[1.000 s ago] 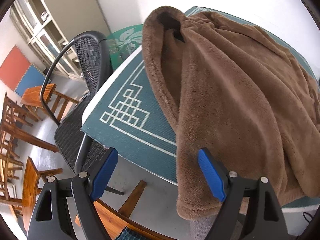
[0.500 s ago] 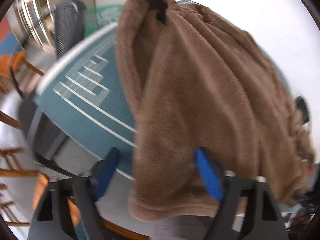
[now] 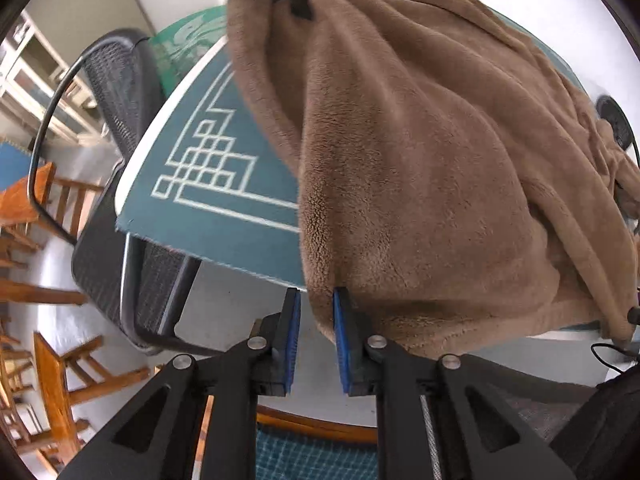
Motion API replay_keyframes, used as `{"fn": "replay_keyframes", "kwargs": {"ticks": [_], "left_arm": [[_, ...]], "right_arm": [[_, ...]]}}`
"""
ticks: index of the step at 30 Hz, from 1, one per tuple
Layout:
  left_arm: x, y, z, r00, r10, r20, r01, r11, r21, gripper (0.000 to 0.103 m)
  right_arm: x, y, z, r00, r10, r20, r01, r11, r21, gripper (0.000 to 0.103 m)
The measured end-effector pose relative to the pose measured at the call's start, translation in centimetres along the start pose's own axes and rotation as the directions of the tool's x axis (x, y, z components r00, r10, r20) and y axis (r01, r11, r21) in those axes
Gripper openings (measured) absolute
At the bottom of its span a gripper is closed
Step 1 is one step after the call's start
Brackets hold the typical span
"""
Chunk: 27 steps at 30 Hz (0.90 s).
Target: Fold clothes
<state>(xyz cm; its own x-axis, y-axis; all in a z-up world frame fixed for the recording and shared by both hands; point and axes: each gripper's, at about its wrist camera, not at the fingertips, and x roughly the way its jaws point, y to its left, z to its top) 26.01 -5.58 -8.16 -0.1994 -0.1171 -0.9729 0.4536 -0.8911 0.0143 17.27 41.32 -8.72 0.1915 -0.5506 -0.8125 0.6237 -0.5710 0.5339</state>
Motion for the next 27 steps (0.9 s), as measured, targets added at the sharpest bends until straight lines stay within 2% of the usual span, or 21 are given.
{"fn": "replay_keyframes", "kwargs": {"ticks": [2,5,7,10,11,12,14,16,17,22,27], "left_arm": [[-0.3,0.3,0.2,1.000,0.020,0.002,-0.020,1.000,-0.003,0.019],[-1.5,0.5,1.1,0.997,0.069,0.026,-0.070,0.997,0.040,0.019],[-2.6,1.3,2.1,0.996,0.074,0.052,-0.076,0.997,0.030,0.019],[-4.0,2.3,4.2,0.993,0.059,0.099,-0.056,0.998,-0.036,0.019],[-4.3,2.5,4.9,0.992,0.047,0.114,-0.040,0.997,-0.058,0.021],[-4.6,2.4,5.8,0.991,0.030,0.127,-0.020,0.997,-0.079,0.024],[-5.1,1.7,7.1,0.989,0.009,0.148,0.005,0.996,-0.091,0.045],[-5.1,0.5,9.3,0.985,0.001,0.175,0.011,0.998,-0.069,0.056],[-5.0,0.3,10.0,0.983,-0.005,0.183,0.014,0.999,-0.046,0.059],[-3.5,-1.5,14.6,0.980,-0.028,0.197,0.017,0.998,0.057,0.061],[-3.0,-3.7,19.7,0.971,-0.068,0.230,0.046,0.994,0.101,0.067]], "right_arm": [[-0.6,0.1,0.6,0.996,-0.092,0.021,0.093,0.995,-0.028,0.065],[-0.7,-0.2,1.8,0.965,-0.263,0.021,0.263,0.963,-0.051,0.078],[-0.7,-0.4,2.5,0.928,-0.372,0.023,0.373,0.926,-0.066,0.078],[-0.7,-0.6,3.7,0.850,-0.526,0.029,0.526,0.846,-0.087,0.078],[-0.3,-0.8,3.9,0.841,-0.541,0.015,0.540,0.837,-0.085,0.078],[0.2,-1.0,4.0,0.839,-0.544,-0.005,0.542,0.837,-0.081,0.078],[1.3,-1.4,4.2,0.835,-0.549,-0.045,0.545,0.835,-0.071,0.078],[2.5,-1.5,4.3,0.832,-0.548,-0.081,0.544,0.836,-0.065,0.097],[3.0,-1.5,4.4,0.831,-0.547,-0.099,0.544,0.837,-0.063,0.103],[3.2,-1.6,5.0,0.829,-0.552,-0.087,0.552,0.833,-0.020,0.103],[3.3,-2.0,6.0,0.825,-0.556,-0.104,0.560,0.829,0.006,0.103]]}}
